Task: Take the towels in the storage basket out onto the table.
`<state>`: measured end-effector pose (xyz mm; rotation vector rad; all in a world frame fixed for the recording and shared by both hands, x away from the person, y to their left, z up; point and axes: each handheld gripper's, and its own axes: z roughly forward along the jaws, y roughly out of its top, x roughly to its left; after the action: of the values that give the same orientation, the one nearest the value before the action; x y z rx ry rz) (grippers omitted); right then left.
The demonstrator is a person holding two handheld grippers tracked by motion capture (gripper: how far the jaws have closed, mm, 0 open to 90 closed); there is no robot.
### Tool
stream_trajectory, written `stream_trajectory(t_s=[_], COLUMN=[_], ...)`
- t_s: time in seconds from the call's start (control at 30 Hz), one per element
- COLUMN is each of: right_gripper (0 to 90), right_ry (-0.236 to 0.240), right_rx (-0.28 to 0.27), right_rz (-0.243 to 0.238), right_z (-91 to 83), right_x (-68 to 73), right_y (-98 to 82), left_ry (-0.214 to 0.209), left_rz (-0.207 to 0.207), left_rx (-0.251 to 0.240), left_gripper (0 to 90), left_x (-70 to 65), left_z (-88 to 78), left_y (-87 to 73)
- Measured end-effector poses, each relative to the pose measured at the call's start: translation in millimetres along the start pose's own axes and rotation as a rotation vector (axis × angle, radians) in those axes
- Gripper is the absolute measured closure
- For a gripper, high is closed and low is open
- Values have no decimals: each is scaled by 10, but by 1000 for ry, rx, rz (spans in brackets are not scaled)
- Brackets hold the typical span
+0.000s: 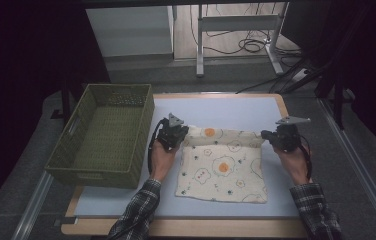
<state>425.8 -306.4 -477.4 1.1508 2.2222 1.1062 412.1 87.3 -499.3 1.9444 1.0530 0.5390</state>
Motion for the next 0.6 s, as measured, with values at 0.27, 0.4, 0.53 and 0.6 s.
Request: stream_trajectory(t_s=[0.27,0.4,0.53,0.6], right_gripper=[869,869,868,869], right_ry=[65,84,101,105], right_rx=[-16,-16,-13,-11], right_rz=[-3,-24,-36,-40], right_z=[-246,-364,-483,-538], right_x=[125,231,339,390], right_y=[-227,-321,-427,-485], left_ry=[-39,-57,-85,-94], left_rz=[2,5,5,7], left_rx=[-10,-2,23,27], left_gripper=[885,884,884,884], left_x=[-130,-200,-275,-312], left_z=[-241,-362,-462,-513], left_y=[-178,-283,-409,-463])
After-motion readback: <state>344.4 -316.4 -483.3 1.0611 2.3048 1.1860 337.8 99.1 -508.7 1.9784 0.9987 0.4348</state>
